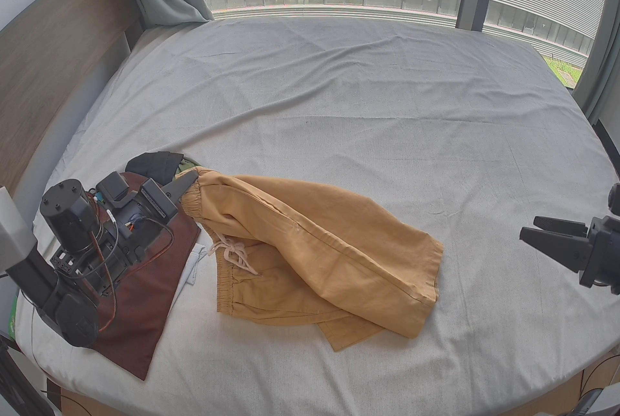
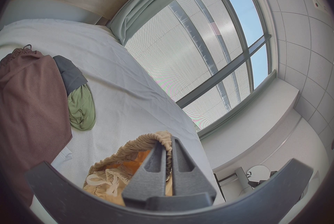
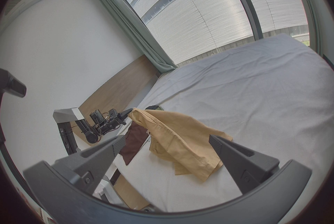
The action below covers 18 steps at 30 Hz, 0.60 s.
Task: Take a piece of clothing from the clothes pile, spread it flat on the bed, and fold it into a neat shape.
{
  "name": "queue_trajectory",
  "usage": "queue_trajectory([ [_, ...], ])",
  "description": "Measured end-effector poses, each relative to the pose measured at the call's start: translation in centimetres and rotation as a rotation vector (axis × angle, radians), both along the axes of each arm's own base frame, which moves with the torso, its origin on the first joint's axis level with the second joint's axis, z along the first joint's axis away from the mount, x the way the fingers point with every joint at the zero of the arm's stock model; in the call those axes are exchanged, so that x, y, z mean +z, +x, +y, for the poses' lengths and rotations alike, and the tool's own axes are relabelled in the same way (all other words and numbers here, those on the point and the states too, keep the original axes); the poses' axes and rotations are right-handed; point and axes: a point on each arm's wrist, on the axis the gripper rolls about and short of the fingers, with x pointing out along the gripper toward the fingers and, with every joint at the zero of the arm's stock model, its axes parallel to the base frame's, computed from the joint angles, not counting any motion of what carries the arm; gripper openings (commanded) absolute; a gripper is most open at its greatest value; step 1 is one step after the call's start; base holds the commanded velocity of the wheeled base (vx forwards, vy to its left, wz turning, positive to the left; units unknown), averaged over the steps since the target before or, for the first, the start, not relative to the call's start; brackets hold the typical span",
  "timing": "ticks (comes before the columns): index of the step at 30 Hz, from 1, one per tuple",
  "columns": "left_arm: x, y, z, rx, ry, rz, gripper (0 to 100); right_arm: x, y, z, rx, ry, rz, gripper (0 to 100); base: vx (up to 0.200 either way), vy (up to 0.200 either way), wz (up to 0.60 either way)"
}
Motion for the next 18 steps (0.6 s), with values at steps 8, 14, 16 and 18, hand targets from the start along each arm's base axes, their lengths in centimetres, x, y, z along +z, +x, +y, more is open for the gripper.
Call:
queue_trajectory([
  [8,0.0,0.0,0.0,0.001,0.0,0.0,0,-1.4,1.6,0.7,0.008,0.013,0.053,100,0.0,0.0,0.0],
  [14,-0.1,0.2,0.4,0.009,0.001,0.001,0,-2.9,2.8,1.1,0.007,0.008,0.079,100,0.0,0.0,0.0],
  [16,-0.1,0.2,0.4,0.006,0.002,0.001,0,-3.6,3.3,1.3,0.006,0.005,0.089,100,0.0,0.0,0.0],
  [18,-0.1,0.2,0.5,0.004,0.004,0.002,0,-4.2,3.7,1.4,0.006,0.004,0.098,100,0.0,0.0,0.0],
])
